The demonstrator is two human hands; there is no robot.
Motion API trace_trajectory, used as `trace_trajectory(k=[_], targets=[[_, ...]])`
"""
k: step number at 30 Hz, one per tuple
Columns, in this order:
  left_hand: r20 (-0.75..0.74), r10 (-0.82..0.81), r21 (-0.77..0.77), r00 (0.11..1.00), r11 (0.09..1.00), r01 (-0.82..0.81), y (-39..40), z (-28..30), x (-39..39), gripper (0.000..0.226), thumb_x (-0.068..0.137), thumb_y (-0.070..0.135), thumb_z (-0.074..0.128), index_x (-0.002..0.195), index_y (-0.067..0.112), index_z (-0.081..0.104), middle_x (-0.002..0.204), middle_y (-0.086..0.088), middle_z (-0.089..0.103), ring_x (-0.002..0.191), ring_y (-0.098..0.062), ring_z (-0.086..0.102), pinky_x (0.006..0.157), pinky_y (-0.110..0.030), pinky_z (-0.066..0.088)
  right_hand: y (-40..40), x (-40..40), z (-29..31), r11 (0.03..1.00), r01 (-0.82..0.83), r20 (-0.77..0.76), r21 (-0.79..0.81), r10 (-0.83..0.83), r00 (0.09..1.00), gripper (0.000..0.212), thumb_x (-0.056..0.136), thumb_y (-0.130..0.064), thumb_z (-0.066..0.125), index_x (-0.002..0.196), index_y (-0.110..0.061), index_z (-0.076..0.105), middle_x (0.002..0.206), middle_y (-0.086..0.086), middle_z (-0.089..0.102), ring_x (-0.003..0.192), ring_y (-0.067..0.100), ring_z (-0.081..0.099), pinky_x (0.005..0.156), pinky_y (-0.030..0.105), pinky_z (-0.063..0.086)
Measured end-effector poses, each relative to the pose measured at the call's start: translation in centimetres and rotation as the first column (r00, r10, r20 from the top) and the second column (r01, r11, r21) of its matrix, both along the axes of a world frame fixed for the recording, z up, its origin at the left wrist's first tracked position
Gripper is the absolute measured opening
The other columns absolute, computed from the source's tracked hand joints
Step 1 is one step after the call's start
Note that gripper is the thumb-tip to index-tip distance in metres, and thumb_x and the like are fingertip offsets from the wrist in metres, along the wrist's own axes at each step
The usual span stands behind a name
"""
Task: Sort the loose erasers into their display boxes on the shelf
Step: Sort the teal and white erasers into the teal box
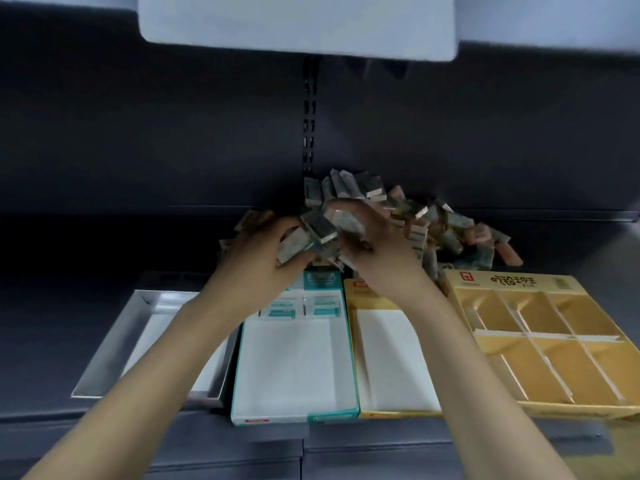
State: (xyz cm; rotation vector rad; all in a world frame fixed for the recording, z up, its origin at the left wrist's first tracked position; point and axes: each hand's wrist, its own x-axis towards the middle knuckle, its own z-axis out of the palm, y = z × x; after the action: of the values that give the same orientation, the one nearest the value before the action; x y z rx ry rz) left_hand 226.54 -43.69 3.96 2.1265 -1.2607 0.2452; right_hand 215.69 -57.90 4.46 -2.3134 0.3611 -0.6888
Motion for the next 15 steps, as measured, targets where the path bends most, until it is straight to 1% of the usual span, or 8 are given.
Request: trace_trajectory(k=[3,5,6,9,11,12,13,15], targets=[[-0.089,0.011,-0.039,0.996,0.999,-0.014,0.9,-0.7,0.2,0.03,0.081,0.026,0.068,0.107,0.013,0.059,0.098,-0.001,0.065,0.089,-0.021,0.061,0.068,-0.026,0.043,0.4,0.1,-1.2,0.998,-0.03,-0.054,0.055,0.033,0.998,0.053,0.089,-0.009,0.057,0.134,-0.034,0.044,0.12,-0.023,0.051,0.105,-0.01,0.045,0.08,0.0,0.035],[-0.138,0.016,-0.015,0.99,1.0,-0.018,1.5,-1.0,0.4,0.028,0.083,0.027,0.067,0.107,0.016,0.058,0.096,0.003,0.065,0.088,-0.017,0.062,0.069,-0.027,0.045,0.4,0.4,-1.8,1.0,0.005,-0.093,0.024,-0.003,0.996,0.044,0.089,-0.015,0.059,0.129,-0.032,0.051,0.124,-0.018,0.058,0.112,-0.001,0.052,0.082,0.009,0.039],[-0.164,0.015,-0.001,0.986,1.0,-0.016,1.8,-1.0,0.5,0.027,0.084,0.028,0.066,0.107,0.018,0.057,0.094,0.006,0.064,0.086,-0.015,0.061,0.07,-0.027,0.046,0.4,0.4,-1.9,0.999,0.019,-0.091,0.035,-0.016,0.996,0.038,0.088,-0.017,0.061,0.124,-0.029,0.055,0.122,-0.016,0.061,0.112,0.001,0.054,0.081,0.008,0.038],[-0.287,0.002,0.037,0.958,0.999,0.009,2.1,-0.6,0.9,0.022,0.087,0.031,0.06,0.108,0.028,0.052,0.094,0.012,0.061,0.079,-0.004,0.06,0.066,-0.022,0.047,0.5,0.5,-1.8,0.986,0.001,-0.062,0.165,0.01,0.998,0.025,0.086,-0.019,0.065,0.108,-0.027,0.058,0.114,-0.011,0.064,0.107,0.003,0.059,0.082,0.014,0.046],[-0.36,-0.01,0.061,0.933,0.998,0.034,2.4,-0.6,1.1,0.024,0.09,0.027,0.057,0.113,0.031,0.051,0.101,0.013,0.06,0.084,-0.001,0.059,0.066,-0.013,0.046,0.8,0.5,-1.4,0.963,-0.04,-0.053,0.265,0.056,0.997,0.019,0.087,-0.018,0.064,0.097,-0.031,0.056,0.106,-0.007,0.067,0.095,0.008,0.065,0.079,0.029,0.055],[-0.367,-0.022,0.062,0.93,0.997,0.048,2.5,-0.7,1.3,0.026,0.091,0.023,0.056,0.116,0.032,0.052,0.106,0.014,0.059,0.092,-0.001,0.058,0.069,-0.007,0.042,1.0,0.4,-1.1,0.952,-0.068,-0.042,0.298,0.084,0.996,0.019,0.088,-0.017,0.063,0.093,-0.033,0.054,0.099,-0.006,0.067,0.085,0.008,0.068,0.072,0.03,0.057],[-0.37,-0.04,0.058,0.928,0.996,0.066,2.7,-0.6,1.3,0.029,0.092,0.02,0.054,0.118,0.034,0.052,0.112,0.016,0.058,0.101,0.0,0.054,0.074,-0.003,0.039,1.1,0.4,-0.9,0.947,-0.085,-0.047,0.311,0.105,0.993,0.019,0.089,-0.018,0.062,0.091,-0.035,0.053,0.092,-0.007,0.067,0.076,0.006,0.068,0.066,0.027,0.056],[-0.391,-0.078,0.035,0.917,0.994,0.1,3.0,-0.7,1.4,0.032,0.094,0.019,0.05,0.116,0.042,0.053,0.115,0.021,0.058,0.109,0.002,0.052,0.083,-0.007,0.037,1.4,0.4,-0.7,0.965,-0.095,-0.092,0.244,0.12,0.988,0.018,0.09,-0.023,0.06,0.09,-0.04,0.054,0.081,-0.014,0.064,0.063,0.002,0.066,0.062,0.02,0.051]])
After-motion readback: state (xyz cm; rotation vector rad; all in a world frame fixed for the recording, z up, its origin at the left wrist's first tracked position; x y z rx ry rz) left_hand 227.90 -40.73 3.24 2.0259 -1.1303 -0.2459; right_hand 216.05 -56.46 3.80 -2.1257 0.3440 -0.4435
